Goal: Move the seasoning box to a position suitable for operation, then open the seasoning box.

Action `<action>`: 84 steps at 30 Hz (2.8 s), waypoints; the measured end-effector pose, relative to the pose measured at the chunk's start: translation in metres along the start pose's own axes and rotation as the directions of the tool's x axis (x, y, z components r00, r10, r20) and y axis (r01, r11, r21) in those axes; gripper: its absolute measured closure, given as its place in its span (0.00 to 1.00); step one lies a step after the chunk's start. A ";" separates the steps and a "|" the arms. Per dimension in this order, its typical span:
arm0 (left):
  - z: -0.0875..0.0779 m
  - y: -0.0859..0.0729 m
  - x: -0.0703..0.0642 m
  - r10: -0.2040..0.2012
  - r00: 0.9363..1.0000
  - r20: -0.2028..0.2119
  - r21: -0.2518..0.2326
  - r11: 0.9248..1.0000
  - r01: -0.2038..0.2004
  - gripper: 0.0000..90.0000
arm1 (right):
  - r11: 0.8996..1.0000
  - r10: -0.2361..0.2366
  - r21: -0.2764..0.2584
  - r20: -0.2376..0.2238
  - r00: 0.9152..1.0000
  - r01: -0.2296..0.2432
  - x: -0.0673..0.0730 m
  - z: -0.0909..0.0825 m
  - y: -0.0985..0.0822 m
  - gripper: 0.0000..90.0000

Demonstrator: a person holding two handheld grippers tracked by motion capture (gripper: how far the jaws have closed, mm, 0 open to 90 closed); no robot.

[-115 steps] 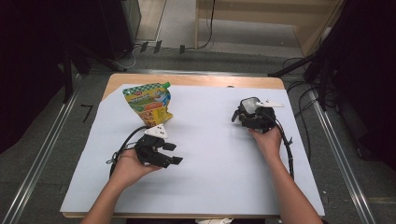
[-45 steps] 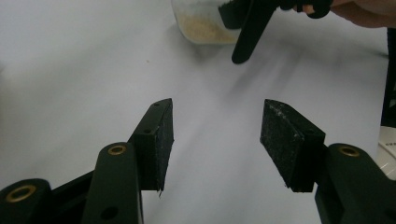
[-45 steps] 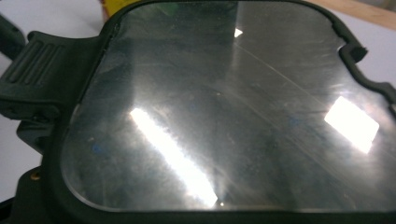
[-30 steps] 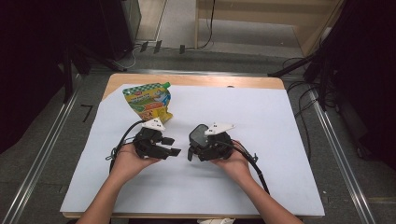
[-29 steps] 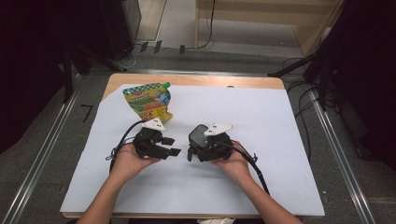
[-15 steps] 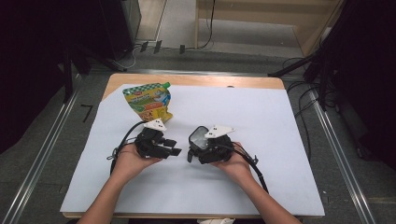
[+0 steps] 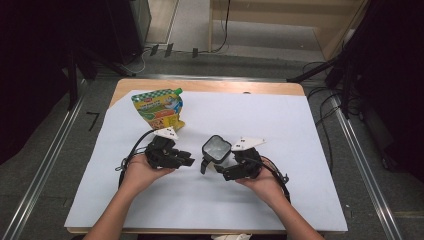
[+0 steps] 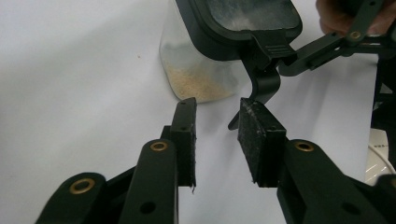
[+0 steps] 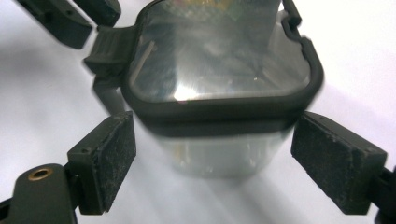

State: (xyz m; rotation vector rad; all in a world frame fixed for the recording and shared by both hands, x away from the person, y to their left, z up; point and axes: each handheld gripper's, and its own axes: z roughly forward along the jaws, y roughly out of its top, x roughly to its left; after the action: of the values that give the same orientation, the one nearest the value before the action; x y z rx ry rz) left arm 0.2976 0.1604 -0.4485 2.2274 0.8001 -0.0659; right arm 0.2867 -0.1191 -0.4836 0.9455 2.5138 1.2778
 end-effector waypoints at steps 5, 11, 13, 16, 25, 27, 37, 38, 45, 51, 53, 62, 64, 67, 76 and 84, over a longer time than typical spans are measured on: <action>0.003 0.001 0.001 -0.006 1.000 0.013 0.008 1.000 0.006 0.80 | 1.000 0.017 0.002 -0.020 1.000 -0.017 0.000 -0.018 -0.008 0.24; 0.009 0.003 0.001 0.002 1.000 0.025 0.007 1.000 -0.003 0.87 | 0.999 0.026 -0.018 -0.018 0.999 -0.027 -0.006 -0.031 -0.010 0.38; 0.010 0.004 0.002 0.006 1.000 0.029 0.014 1.000 -0.006 0.90 | 1.000 0.020 -0.021 -0.008 1.000 -0.020 -0.008 -0.033 -0.009 0.43; 0.013 0.006 0.002 0.010 0.999 0.035 0.014 1.000 -0.011 0.98 | 0.999 0.022 -0.024 -0.005 1.000 -0.022 -0.011 -0.036 -0.009 0.55; 0.022 0.009 -0.002 0.025 0.999 0.031 0.015 1.000 -0.026 1.00 | 0.997 0.076 0.029 -0.013 0.997 -0.075 -0.014 -0.033 -0.010 0.94; 0.024 0.009 -0.003 0.024 0.999 0.033 0.012 1.000 -0.025 1.00 | 0.995 0.089 0.035 -0.019 0.996 -0.088 -0.014 -0.032 -0.010 1.00; 0.030 0.009 -0.009 0.034 0.999 0.035 0.028 0.999 -0.035 1.00 | 0.995 0.099 0.013 -0.024 0.995 -0.098 -0.010 -0.028 -0.004 1.00; 0.030 0.009 -0.009 0.032 0.999 0.038 0.026 0.999 -0.033 1.00 | 0.995 0.098 0.014 -0.022 0.995 -0.098 -0.009 -0.028 -0.004 1.00; 0.037 0.010 -0.017 0.042 0.998 0.037 0.029 0.999 -0.043 1.00 | 0.995 0.096 0.018 -0.005 0.995 -0.096 -0.008 -0.026 -0.003 1.00; 0.045 0.011 -0.026 0.058 0.998 0.038 0.045 0.997 -0.060 1.00 | 0.994 0.104 0.018 0.018 0.994 -0.104 -0.011 -0.022 -0.001 1.00; 0.047 0.011 -0.029 0.061 0.997 0.040 0.039 0.997 -0.063 1.00 | 0.994 0.108 0.011 0.032 0.994 -0.109 -0.011 -0.020 -0.001 1.00; 0.058 0.014 -0.039 0.052 0.996 0.066 0.016 0.998 -0.053 1.00 | 0.994 0.111 -0.014 0.074 0.991 -0.110 -0.017 -0.009 0.003 1.00; 0.061 0.015 -0.042 0.053 0.996 0.071 0.008 0.999 -0.054 1.00 | 0.994 0.113 -0.014 0.075 0.991 -0.112 -0.018 -0.009 0.003 1.00; 0.066 0.017 -0.046 0.054 0.993 0.100 -0.005 0.999 -0.054 1.00 | 0.994 0.111 -0.009 0.082 0.990 -0.111 -0.021 -0.010 0.002 1.00; 0.050 0.019 -0.045 0.047 0.991 0.126 0.026 0.998 -0.050 0.97 | 0.991 0.136 -0.020 0.051 0.989 -0.136 -0.019 -0.034 -0.002 1.00; 0.023 0.018 -0.040 0.035 0.990 0.136 0.032 0.999 -0.040 0.84 | 0.995 0.103 0.001 0.007 0.995 -0.103 0.000 -0.052 -0.006 1.00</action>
State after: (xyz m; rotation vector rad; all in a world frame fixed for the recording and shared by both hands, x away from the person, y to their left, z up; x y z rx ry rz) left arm 0.2802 0.1149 -0.4419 2.2432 0.6877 -0.2116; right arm 0.2626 -0.1560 -0.4562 1.0911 2.4908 1.2985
